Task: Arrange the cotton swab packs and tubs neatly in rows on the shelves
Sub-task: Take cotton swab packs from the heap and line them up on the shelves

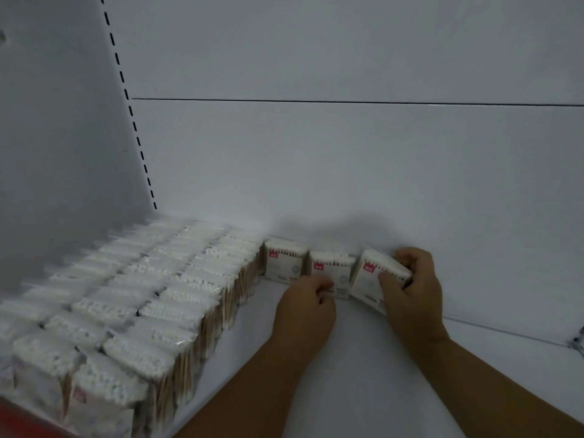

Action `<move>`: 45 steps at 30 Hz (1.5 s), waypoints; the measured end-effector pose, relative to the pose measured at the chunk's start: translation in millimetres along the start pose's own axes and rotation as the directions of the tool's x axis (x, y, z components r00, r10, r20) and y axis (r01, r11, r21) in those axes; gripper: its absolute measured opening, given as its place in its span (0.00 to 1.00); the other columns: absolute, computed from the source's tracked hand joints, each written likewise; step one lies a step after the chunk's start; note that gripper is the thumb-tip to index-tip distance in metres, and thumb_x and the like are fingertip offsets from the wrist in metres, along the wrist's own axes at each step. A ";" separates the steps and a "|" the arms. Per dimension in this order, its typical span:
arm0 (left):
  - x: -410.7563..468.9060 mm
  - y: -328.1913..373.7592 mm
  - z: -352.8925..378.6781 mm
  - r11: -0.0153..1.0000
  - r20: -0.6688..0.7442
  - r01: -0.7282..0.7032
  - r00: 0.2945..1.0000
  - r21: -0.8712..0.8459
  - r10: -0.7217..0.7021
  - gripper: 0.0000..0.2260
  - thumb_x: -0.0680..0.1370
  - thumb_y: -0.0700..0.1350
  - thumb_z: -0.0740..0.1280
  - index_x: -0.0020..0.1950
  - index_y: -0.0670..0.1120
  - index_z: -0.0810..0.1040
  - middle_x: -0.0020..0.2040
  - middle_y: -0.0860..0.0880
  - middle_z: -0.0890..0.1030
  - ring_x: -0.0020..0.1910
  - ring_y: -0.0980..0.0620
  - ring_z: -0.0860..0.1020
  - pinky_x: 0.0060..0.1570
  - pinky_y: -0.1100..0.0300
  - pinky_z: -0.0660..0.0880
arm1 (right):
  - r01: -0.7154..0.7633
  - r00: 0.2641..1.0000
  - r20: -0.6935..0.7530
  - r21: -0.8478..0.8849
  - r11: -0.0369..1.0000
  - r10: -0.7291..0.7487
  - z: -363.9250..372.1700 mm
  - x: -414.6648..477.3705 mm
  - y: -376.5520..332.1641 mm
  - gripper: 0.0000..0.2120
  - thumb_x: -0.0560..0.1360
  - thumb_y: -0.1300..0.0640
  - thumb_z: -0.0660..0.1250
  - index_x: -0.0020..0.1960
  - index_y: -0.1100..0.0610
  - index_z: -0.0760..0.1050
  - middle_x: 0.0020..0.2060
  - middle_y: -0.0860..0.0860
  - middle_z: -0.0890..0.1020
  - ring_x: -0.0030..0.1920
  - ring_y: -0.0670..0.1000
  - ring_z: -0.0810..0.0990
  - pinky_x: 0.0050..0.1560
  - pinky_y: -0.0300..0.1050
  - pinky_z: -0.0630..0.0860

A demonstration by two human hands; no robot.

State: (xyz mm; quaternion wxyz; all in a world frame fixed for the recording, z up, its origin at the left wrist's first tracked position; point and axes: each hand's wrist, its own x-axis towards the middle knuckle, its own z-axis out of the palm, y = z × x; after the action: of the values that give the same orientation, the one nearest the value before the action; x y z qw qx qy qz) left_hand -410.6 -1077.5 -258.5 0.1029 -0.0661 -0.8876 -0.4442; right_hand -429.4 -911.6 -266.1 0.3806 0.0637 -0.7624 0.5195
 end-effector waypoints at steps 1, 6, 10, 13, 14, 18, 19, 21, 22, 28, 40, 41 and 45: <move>0.3 -0.3 0.6 0.999 0.018 -0.012 1.000 0.030 0.012 0.18 0.77 0.38 0.62 0.66 0.47 0.76 0.62 0.50 0.76 0.61 0.53 0.73 0.57 0.68 0.65 | 0.015 1.000 0.005 -0.041 0.999 -0.015 1.6 -0.6 1.7 0.14 0.65 0.56 0.64 0.51 0.51 0.69 0.41 0.42 0.75 0.39 0.41 0.76 0.37 0.34 0.71; 1.7 -2.5 4.0 0.991 0.003 -0.064 0.998 0.115 0.064 0.19 0.76 0.39 0.63 0.67 0.49 0.75 0.62 0.49 0.74 0.62 0.51 0.72 0.55 0.65 0.65 | 0.216 0.976 0.068 -0.221 0.951 -0.206 4.3 -2.1 3.5 0.11 0.68 0.59 0.66 0.50 0.58 0.75 0.48 0.48 0.73 0.46 0.42 0.71 0.44 0.27 0.68; -2.3 0.8 5.4 0.970 -0.040 -0.130 0.989 0.206 0.141 0.16 0.72 0.38 0.62 0.59 0.46 0.79 0.57 0.46 0.75 0.59 0.47 0.73 0.54 0.59 0.69 | 0.207 0.978 0.097 -0.349 0.914 -0.184 -4.7 -0.5 0.1 0.13 0.69 0.64 0.72 0.53 0.59 0.78 0.51 0.46 0.70 0.49 0.45 0.72 0.43 0.43 0.76; -4.8 3.3 8.3 0.958 -0.158 -0.202 0.959 0.204 0.236 0.18 0.66 0.39 0.60 0.53 0.43 0.81 0.56 0.44 0.77 0.59 0.42 0.73 0.55 0.52 0.72 | 0.226 0.974 0.107 -0.468 0.854 -0.199 -16.6 -0.1 0.1 0.14 0.68 0.63 0.75 0.53 0.58 0.80 0.51 0.51 0.72 0.49 0.51 0.74 0.41 0.44 0.75; -6.5 4.6 7.6 0.956 -0.146 -0.205 0.960 0.211 0.238 0.19 0.66 0.39 0.59 0.55 0.43 0.80 0.59 0.44 0.76 0.61 0.44 0.71 0.58 0.52 0.70 | 0.259 0.966 0.129 -0.509 0.821 -0.225 -20.4 0.4 1.0 0.14 0.67 0.63 0.76 0.52 0.58 0.81 0.50 0.53 0.74 0.49 0.53 0.75 0.40 0.44 0.74; -10.6 8.7 2.5 0.957 -0.081 -0.197 0.972 0.213 0.219 0.19 0.69 0.39 0.59 0.58 0.43 0.79 0.63 0.46 0.73 0.66 0.47 0.67 0.62 0.55 0.67 | 0.316 0.948 0.225 -0.575 0.755 -0.225 -30.2 10.8 -1.5 0.13 0.66 0.60 0.78 0.49 0.58 0.83 0.44 0.53 0.78 0.46 0.57 0.77 0.43 0.44 0.73; -11.3 9.5 1.6 0.956 -0.072 -0.195 0.974 0.220 0.215 0.20 0.68 0.41 0.57 0.56 0.43 0.80 0.62 0.46 0.74 0.65 0.46 0.68 0.62 0.55 0.68 | 0.302 0.952 0.232 -0.578 0.758 -0.202 -30.6 13.1 -2.8 0.13 0.66 0.59 0.78 0.49 0.57 0.82 0.44 0.53 0.79 0.46 0.57 0.77 0.44 0.43 0.71; -11.2 8.6 1.0 0.959 -0.057 -0.183 0.978 0.216 0.199 0.22 0.66 0.42 0.55 0.54 0.43 0.81 0.61 0.45 0.75 0.64 0.45 0.69 0.62 0.53 0.69 | 0.313 0.947 0.262 -0.604 0.733 -0.188 -30.3 15.3 -5.1 0.13 0.65 0.58 0.78 0.48 0.57 0.82 0.44 0.53 0.81 0.46 0.57 0.78 0.44 0.44 0.72; -10.4 7.1 1.6 0.961 -0.058 -0.182 0.978 0.209 0.198 0.22 0.65 0.41 0.55 0.52 0.42 0.82 0.60 0.44 0.76 0.64 0.44 0.69 0.63 0.51 0.69 | 0.313 0.945 0.276 -0.619 0.720 -0.174 -29.9 15.1 -7.0 0.14 0.65 0.57 0.78 0.49 0.57 0.81 0.44 0.53 0.81 0.46 0.57 0.79 0.44 0.45 0.74; -0.3 -9.4 10.0 0.942 -0.162 -0.280 0.937 0.188 0.310 0.13 0.62 0.36 0.60 0.39 0.42 0.83 0.49 0.42 0.82 0.55 0.38 0.78 0.62 0.43 0.73 | 0.405 0.914 0.333 -0.695 0.594 -0.233 -37.3 8.6 -24.3 0.17 0.71 0.48 0.66 0.54 0.58 0.79 0.49 0.52 0.82 0.51 0.56 0.78 0.48 0.49 0.76; -25.3 106.4 19.7 0.870 0.265 -0.366 0.921 0.332 0.286 0.15 0.79 0.45 0.62 0.66 0.47 0.74 0.66 0.48 0.76 0.65 0.49 0.72 0.63 0.59 0.66 | 0.323 0.875 0.374 -0.924 0.204 0.308 -325.7 -18.1 -85.0 0.24 0.80 0.47 0.59 0.74 0.51 0.62 0.74 0.50 0.63 0.75 0.50 0.58 0.71 0.47 0.61; -30.3 145.8 30.6 0.838 0.399 -0.421 0.875 0.347 0.274 0.20 0.80 0.50 0.62 0.72 0.49 0.68 0.72 0.48 0.70 0.70 0.49 0.68 0.67 0.58 0.63 | 0.266 0.867 0.295 -0.955 0.128 0.402 -360.3 -22.2 -96.5 0.26 0.80 0.45 0.58 0.76 0.50 0.58 0.76 0.49 0.58 0.76 0.50 0.55 0.73 0.47 0.59; -82.2 316.4 96.9 0.721 0.685 -0.631 0.661 0.286 0.307 0.36 0.78 0.62 0.60 0.80 0.52 0.48 0.80 0.51 0.45 0.78 0.50 0.43 0.76 0.48 0.45 | 0.073 0.856 0.059 -0.997 -0.006 0.513 -485.2 -34.9 -139.0 0.32 0.79 0.39 0.57 0.78 0.50 0.52 0.78 0.51 0.53 0.77 0.54 0.52 0.74 0.53 0.57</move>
State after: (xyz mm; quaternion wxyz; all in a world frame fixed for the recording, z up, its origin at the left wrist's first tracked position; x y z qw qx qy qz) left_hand -276.8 -813.1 -89.8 -0.0506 -0.4078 -0.9051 -0.1093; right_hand -87.1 -576.9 -102.6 0.0529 -0.2345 -0.9622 -0.1281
